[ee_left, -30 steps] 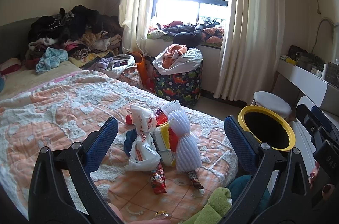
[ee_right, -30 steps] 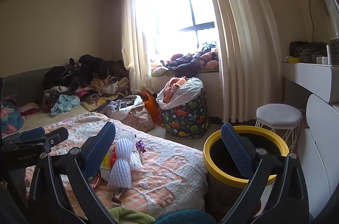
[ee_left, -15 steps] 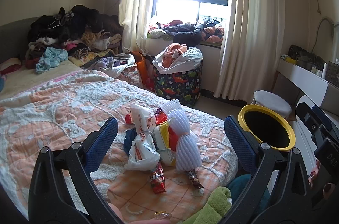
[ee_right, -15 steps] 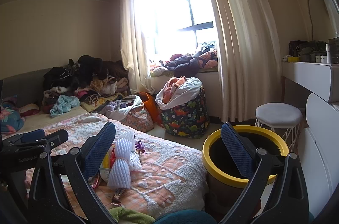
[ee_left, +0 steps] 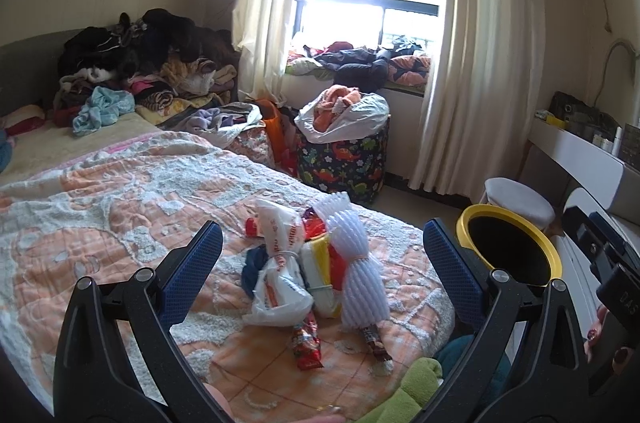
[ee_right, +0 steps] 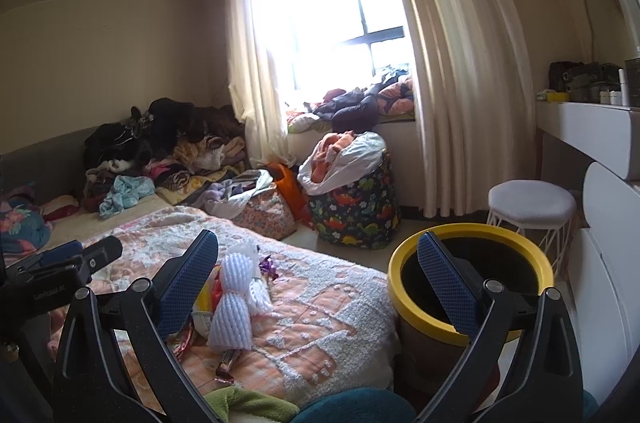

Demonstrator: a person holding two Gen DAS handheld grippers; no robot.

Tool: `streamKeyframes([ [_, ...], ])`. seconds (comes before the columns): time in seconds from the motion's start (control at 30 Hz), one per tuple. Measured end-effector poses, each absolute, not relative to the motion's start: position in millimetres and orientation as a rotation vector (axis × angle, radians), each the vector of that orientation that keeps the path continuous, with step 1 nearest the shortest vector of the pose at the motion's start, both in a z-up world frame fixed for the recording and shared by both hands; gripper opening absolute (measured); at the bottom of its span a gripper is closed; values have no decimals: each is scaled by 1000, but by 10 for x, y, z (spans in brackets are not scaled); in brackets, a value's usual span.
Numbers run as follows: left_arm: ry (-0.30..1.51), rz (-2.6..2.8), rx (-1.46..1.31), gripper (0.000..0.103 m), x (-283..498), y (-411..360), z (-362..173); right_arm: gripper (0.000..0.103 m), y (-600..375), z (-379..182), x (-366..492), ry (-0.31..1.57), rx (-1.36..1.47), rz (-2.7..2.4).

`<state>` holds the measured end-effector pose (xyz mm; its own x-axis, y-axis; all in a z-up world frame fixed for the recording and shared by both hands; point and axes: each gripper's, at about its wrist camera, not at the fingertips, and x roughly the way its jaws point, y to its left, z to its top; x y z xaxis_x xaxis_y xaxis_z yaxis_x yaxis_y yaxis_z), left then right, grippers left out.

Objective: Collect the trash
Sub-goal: 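Move both tools toward the trash pile on the bed, then grasp the white foam net with the right tool while the left tool grasps the white plastic bag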

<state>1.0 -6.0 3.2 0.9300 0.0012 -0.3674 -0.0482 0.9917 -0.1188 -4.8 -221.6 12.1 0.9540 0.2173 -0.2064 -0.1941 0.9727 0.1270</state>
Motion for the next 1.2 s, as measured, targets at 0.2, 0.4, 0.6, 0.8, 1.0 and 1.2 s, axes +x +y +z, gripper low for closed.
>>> streamKeyframes([
  [0.2,370,87,-171,92,8,211,53,97,-1912,90,95,296,67,320],
  [0.4,362,132,-208,92,18,501,55,97,-1560,62,178,345,17,430],
  [0.6,363,179,-231,92,51,789,38,97,-1229,56,275,375,-17,513],
  [0.8,379,212,-252,92,122,1078,-24,97,-994,-40,516,434,-28,542],
  [1.0,403,76,-282,92,325,1031,-138,97,-988,-234,917,542,18,500],
  [1.2,516,-60,-285,92,659,785,-370,97,-1112,-483,1155,675,69,461],
])
